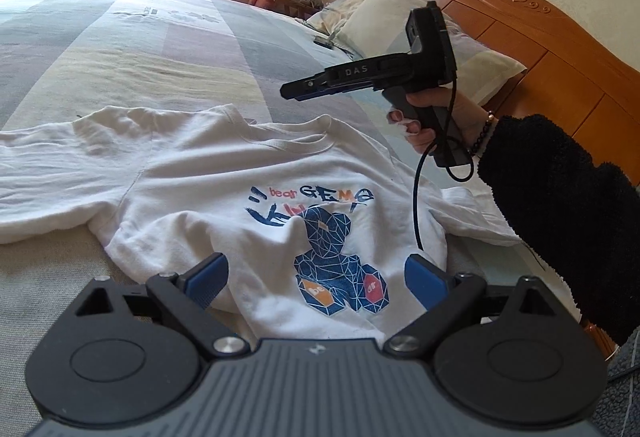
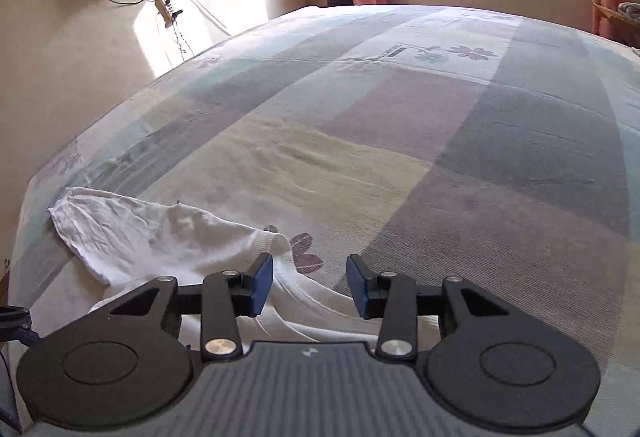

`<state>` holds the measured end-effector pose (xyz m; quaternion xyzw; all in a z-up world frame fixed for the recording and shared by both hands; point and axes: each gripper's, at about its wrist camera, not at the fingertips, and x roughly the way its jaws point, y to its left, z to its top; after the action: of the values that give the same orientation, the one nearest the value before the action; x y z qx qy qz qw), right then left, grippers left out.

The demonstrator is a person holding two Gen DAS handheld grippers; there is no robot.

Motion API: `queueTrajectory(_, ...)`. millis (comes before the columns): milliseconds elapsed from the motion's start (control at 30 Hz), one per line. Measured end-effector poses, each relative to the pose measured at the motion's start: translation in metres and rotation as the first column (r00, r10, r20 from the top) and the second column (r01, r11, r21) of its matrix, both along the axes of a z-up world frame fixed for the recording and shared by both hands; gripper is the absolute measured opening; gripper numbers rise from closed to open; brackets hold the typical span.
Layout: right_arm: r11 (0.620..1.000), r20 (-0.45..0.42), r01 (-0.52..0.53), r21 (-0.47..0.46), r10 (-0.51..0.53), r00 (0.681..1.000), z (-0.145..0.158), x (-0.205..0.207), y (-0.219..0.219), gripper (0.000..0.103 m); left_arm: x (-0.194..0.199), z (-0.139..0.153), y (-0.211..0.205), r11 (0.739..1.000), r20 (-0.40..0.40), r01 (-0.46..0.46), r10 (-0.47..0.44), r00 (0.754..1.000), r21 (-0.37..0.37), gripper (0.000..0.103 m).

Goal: Fold clothes
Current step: 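Pull the shoulder outward with the right gripper to straighten, then open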

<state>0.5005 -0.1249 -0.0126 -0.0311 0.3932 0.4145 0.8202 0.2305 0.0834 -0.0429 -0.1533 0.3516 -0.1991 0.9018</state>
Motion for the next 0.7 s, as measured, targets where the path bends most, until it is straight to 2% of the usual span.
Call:
queueTrajectory(100,0.998,-0.025,-0.043,-0.041,0.042,0.999,-0.022,0.013,0.045,0.050,0.000,-0.005,0.011,1.000,-0.010,-0.022,0.022,1.000,-0.007,0.095)
queueTrajectory(233,0.993,-0.016,-0.059,-0.101,0.057,0.998,-0.046,0.019,0.076,0.050,0.003,-0.014,0.022,0.999,-0.024,-0.038,0.038,0.999,-0.016,0.095)
queueTrajectory(300,0.984,0.039,-0.072,-0.162,0.079,0.996,-0.052,0.011,0.084,0.049,0.004,-0.018,0.025,0.999,-0.027,-0.042,0.041,0.999,-0.024,0.095)
queueTrajectory(333,0.981,0.064,-0.081,-0.179,0.093,0.994,-0.053,0.006,0.087,0.043,0.004,-0.020,0.028,0.999,-0.029,-0.042,0.042,0.999,-0.029,0.095)
queueTrajectory(367,0.979,0.082,-0.092,-0.183,0.109,0.991,-0.052,0.001,0.089,0.020,0.005,-0.022,0.029,0.999,-0.029,-0.042,0.041,0.999,-0.032,0.095)
queueTrajectory(467,0.975,0.150,-0.076,-0.210,0.109,0.983,-0.049,-0.004,0.098,0.012,0.003,-0.023,0.030,0.998,-0.027,-0.048,0.047,0.999,-0.037,0.095)
queueTrajectory(600,0.986,0.140,0.010,-0.164,0.013,0.990,-0.047,0.017,0.103,0.012,-0.002,-0.020,0.033,0.997,-0.021,-0.062,0.062,0.998,-0.034,0.095)
queueTrajectory(700,0.984,0.135,0.025,-0.177,-0.001,0.991,-0.038,0.012,0.100,0.020,-0.005,-0.016,0.035,0.998,-0.015,-0.062,0.061,0.998,-0.032,0.095)
